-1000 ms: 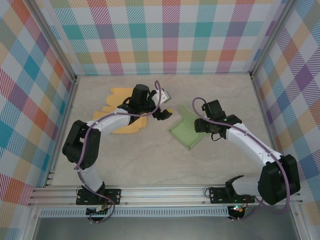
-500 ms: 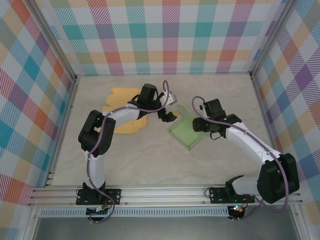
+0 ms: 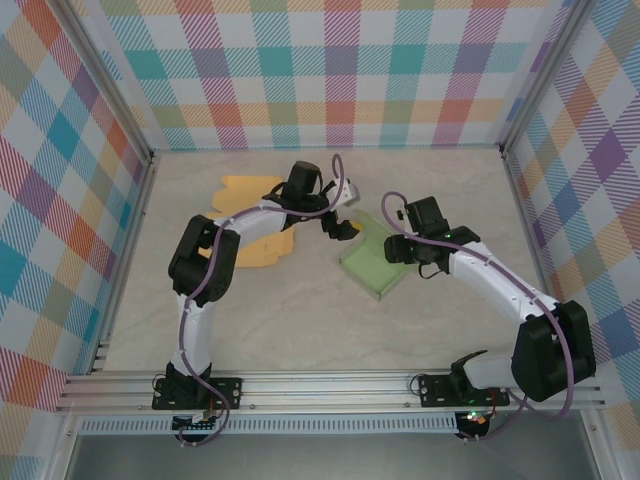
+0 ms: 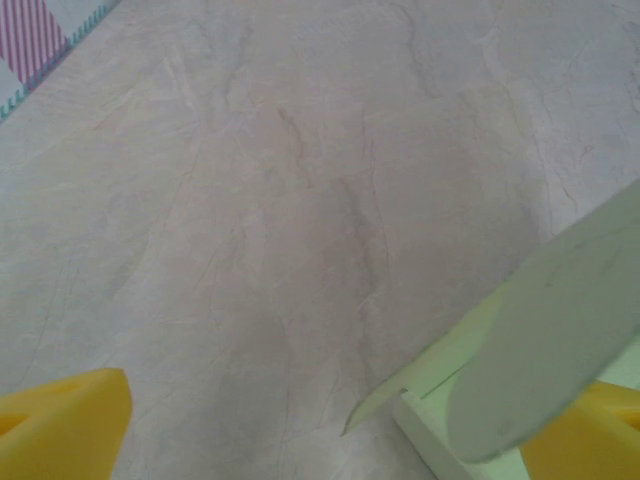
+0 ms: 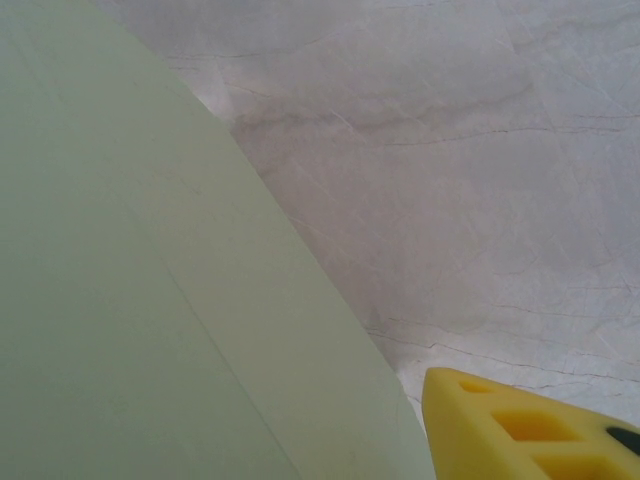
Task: Fold the paper box
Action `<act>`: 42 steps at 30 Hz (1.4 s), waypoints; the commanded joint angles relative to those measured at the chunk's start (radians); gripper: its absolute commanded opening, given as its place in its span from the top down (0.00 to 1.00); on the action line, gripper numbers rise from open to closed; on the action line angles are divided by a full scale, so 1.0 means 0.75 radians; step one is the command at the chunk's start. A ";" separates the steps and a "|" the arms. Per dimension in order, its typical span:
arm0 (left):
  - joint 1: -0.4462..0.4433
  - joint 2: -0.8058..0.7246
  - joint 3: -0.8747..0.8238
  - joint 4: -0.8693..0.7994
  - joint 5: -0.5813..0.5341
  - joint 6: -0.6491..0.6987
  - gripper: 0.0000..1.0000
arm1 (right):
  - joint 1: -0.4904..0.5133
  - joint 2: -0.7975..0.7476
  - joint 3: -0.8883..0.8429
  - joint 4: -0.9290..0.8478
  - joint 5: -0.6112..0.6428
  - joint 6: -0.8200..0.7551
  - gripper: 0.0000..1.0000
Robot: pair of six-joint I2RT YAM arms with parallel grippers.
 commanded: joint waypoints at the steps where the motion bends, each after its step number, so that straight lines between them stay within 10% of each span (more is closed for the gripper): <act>1: -0.016 0.024 0.074 -0.085 0.076 0.057 0.11 | -0.009 0.014 0.050 0.025 -0.014 -0.030 0.45; 14: -0.047 0.027 0.100 -0.185 0.037 0.114 0.38 | -0.008 0.014 0.057 0.031 0.000 -0.025 0.45; 24: -0.061 -0.004 0.015 -0.058 -0.082 0.018 0.80 | -0.009 -0.008 0.037 0.034 0.012 0.000 0.44; 42: -0.088 -0.240 -0.230 -0.084 -0.238 -0.086 0.87 | -0.065 -0.230 -0.024 0.092 0.044 0.018 0.00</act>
